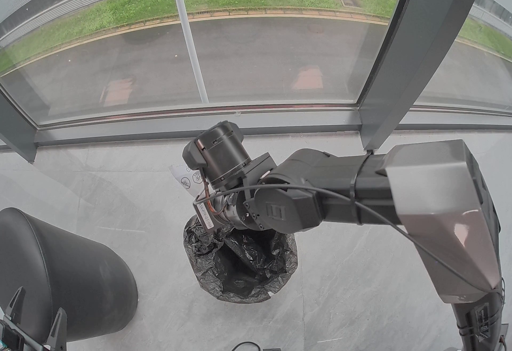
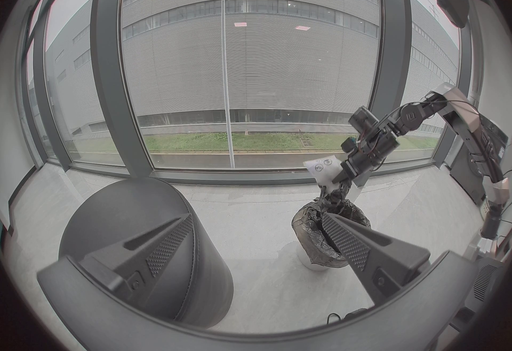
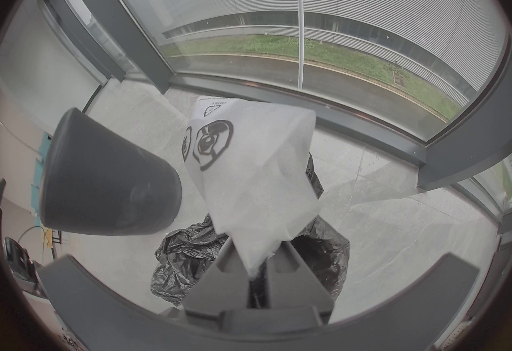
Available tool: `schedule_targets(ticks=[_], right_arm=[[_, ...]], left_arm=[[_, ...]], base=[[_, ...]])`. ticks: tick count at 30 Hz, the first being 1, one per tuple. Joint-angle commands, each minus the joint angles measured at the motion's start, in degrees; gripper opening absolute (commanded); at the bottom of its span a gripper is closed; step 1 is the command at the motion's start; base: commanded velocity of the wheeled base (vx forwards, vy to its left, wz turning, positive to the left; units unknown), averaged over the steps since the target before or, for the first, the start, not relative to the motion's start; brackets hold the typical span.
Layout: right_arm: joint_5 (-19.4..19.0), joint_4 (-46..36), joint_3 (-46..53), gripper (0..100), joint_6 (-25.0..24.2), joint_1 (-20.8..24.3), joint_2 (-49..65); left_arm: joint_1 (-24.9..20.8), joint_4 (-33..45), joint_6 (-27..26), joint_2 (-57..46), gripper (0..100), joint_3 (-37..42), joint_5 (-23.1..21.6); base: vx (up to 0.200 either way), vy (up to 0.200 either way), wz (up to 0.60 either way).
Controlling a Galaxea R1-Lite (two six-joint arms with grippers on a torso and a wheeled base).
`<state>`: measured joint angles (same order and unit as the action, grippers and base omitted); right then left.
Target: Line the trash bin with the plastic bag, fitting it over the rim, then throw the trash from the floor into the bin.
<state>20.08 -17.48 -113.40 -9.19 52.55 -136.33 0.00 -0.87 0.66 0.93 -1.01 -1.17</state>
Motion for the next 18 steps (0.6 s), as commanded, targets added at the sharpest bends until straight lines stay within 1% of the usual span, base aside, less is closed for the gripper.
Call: schedule_targets(ticks=[1,18], right_arm=[[-0.04,-0.01,0.11,0,0.05,0.0,-3.68],[-0.21,-0.01,0.11,0,0.05,-0.35,-9.48]], left_arm=[[0.0,-0.01,0.04,-0.93,100,1.01,0.03],[0.0,-0.01,0.04,-0.93,100,1.01,0.03]], base=[[0.0,0.0,0.0],[0.0,0.0,0.0]])
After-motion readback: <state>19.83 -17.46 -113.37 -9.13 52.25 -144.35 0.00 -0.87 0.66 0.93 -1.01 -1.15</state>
